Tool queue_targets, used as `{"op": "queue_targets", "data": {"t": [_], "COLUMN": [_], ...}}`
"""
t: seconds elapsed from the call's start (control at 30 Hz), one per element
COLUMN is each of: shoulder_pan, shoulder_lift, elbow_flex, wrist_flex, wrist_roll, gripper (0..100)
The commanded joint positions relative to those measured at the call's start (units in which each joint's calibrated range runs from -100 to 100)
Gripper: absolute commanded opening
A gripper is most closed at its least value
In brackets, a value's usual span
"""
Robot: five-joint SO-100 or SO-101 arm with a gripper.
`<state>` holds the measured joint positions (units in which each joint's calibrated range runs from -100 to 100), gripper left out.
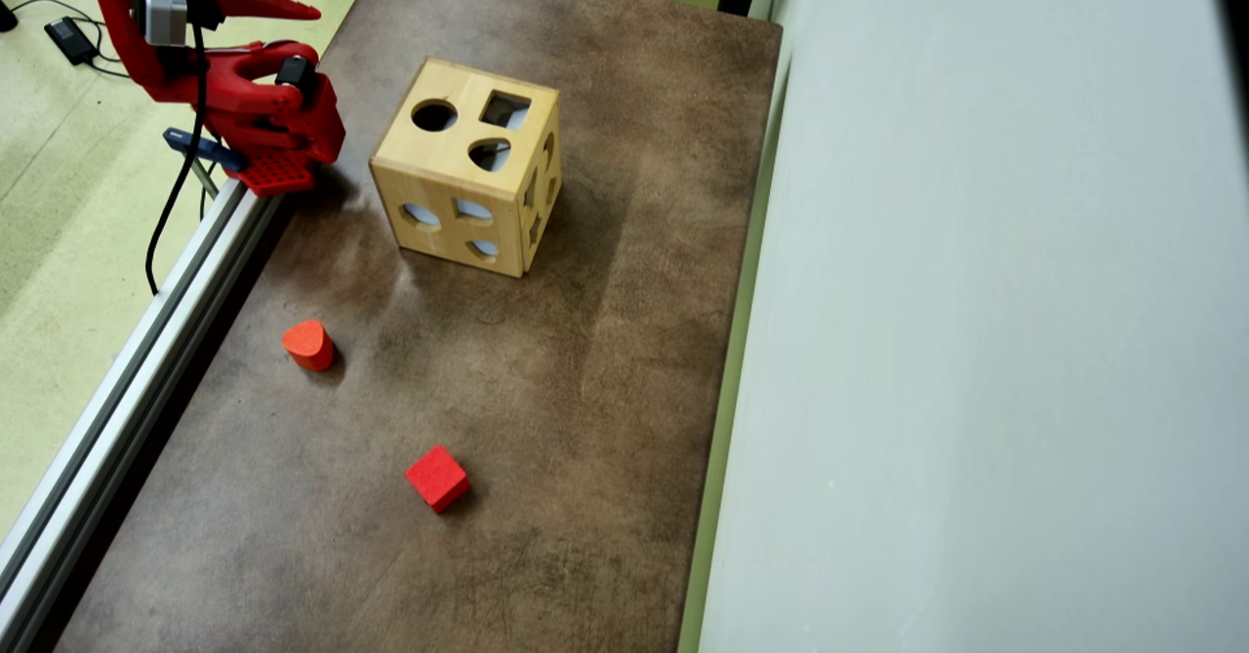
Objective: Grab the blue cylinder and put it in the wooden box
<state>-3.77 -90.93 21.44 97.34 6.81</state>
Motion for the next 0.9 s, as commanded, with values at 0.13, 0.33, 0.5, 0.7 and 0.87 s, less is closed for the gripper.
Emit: {"op": "queue_targets", "data": {"t": [0.13, 0.33, 0.5, 0.7, 0.87], "shoulder_pan": [3.9, 3.9, 4.0, 3.7, 3.6], "shoulder_lift": [-3.9, -4.0, -4.1, -4.2, -4.2], "elbow_flex": [-0.4, -0.4, -0.4, -0.4, -0.2], "wrist_flex": [0.5, 0.5, 0.5, 0.5, 0.4], "wrist_roll": [0.0, 0.0, 0.0, -0.1, 0.3], "gripper": [28, 15, 1, 3, 3]}}
